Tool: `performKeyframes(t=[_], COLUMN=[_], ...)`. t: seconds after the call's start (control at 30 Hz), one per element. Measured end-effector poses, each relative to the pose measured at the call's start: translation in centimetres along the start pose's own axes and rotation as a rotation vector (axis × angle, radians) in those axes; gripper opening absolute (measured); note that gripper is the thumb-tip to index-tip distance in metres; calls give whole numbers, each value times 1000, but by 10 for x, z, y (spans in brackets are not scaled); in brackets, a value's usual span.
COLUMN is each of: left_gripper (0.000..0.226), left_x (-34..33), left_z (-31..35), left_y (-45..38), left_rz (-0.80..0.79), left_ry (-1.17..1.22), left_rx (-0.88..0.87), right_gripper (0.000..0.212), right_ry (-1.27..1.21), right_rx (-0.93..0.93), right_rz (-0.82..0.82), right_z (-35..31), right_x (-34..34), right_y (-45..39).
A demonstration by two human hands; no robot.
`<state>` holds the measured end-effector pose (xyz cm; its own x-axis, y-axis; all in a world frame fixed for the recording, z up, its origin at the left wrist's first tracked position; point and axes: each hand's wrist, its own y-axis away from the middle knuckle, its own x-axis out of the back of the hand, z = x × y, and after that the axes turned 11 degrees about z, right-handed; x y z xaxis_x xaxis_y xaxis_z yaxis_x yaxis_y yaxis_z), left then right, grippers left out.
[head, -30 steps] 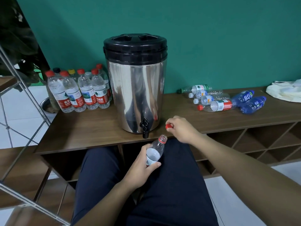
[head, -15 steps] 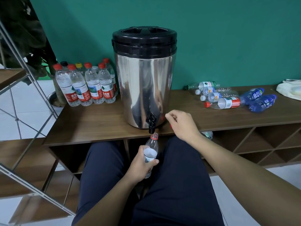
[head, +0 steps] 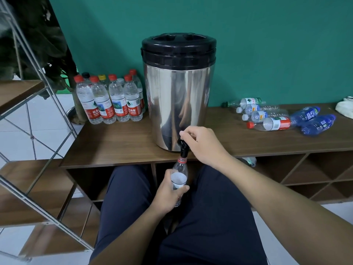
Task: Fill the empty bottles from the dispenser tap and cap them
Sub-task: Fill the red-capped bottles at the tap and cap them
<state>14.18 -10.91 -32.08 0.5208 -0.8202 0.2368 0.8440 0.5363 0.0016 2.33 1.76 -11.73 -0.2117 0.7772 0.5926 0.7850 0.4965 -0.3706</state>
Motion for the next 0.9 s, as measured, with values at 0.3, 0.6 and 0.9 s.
performKeyframes(t=[0.3, 0.6, 0.9], left_gripper=[50, 52, 48], left_x=[-3, -3, -3], left_z=[12, 13, 21], left_y=[-4, 0, 5], left_rz=[-7, -1, 23], left_ry=[52, 52, 71], left_rx=[-25, -40, -34], right_gripper=[34, 50, 38], right_ry=[-340, -456, -279], right_rx=[-359, -451, -322], right_rz=[8, 137, -21], right_z=[25, 62, 84], right_x=[-1, -30, -72], right_y=[3, 29, 82])
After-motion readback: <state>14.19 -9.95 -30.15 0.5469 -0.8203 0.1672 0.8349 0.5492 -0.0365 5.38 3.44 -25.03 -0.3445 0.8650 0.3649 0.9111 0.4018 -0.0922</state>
